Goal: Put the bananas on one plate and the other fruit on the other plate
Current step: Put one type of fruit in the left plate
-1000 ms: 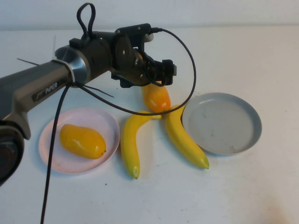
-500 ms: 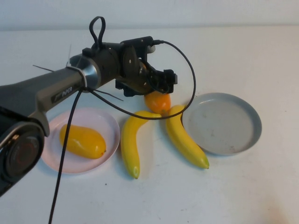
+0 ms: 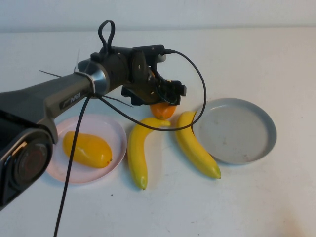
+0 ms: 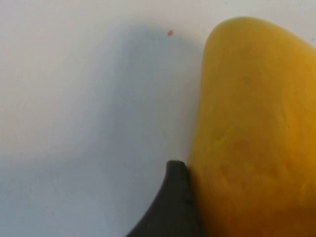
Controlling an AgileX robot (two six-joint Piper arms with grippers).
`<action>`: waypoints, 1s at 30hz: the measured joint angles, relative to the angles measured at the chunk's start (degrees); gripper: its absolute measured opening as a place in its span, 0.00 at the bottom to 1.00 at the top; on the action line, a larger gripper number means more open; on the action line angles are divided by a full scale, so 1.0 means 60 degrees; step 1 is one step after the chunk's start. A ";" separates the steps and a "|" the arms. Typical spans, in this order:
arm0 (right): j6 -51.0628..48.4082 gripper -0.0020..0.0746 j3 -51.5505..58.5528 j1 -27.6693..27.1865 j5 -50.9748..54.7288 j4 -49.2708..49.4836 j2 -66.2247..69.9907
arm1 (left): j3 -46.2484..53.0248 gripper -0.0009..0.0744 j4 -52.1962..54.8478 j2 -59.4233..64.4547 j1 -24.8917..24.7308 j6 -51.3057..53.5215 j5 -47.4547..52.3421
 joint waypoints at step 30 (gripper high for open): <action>0.0000 0.00 0.0000 0.0000 0.0014 0.0000 0.0000 | -0.4368 0.76 0.1332 -0.0724 0.0020 0.1669 0.6084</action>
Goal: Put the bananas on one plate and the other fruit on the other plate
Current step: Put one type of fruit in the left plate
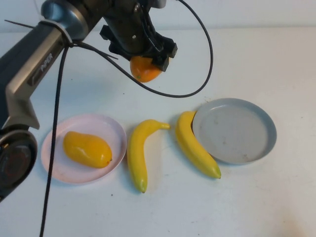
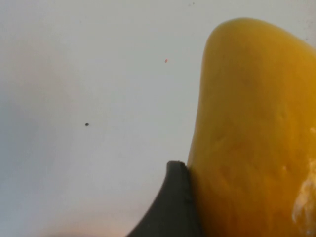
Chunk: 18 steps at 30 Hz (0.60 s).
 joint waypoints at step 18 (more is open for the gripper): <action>0.0000 0.00 0.0000 0.0000 0.0000 0.0000 0.0000 | 0.3976 0.76 0.0910 -0.2793 0.0000 0.0012 0.0037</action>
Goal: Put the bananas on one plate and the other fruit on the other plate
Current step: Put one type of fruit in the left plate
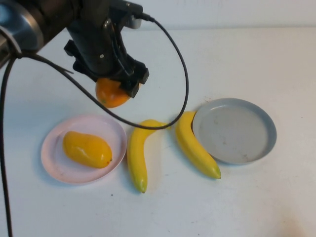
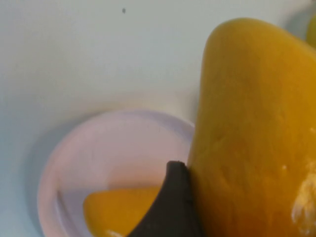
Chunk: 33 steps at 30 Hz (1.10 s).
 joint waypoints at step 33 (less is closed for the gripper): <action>0.0000 0.00 0.0000 0.0000 0.0000 0.0000 0.0000 | 0.3605 0.76 -0.0501 0.0123 0.0674 -0.2997 -0.1601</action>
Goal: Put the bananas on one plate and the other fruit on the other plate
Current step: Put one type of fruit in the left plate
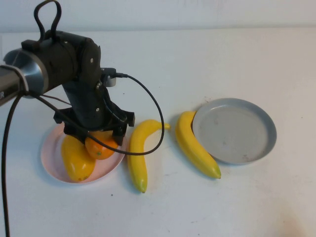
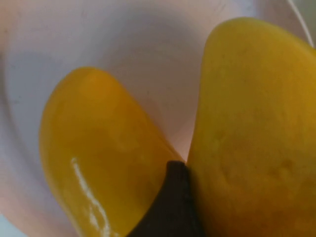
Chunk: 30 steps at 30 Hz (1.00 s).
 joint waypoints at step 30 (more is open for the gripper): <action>0.0000 0.00 0.0000 0.0000 0.0000 0.0017 0.0000 | 0.0018 0.80 0.0904 -0.2041 -0.0125 0.0601 0.0204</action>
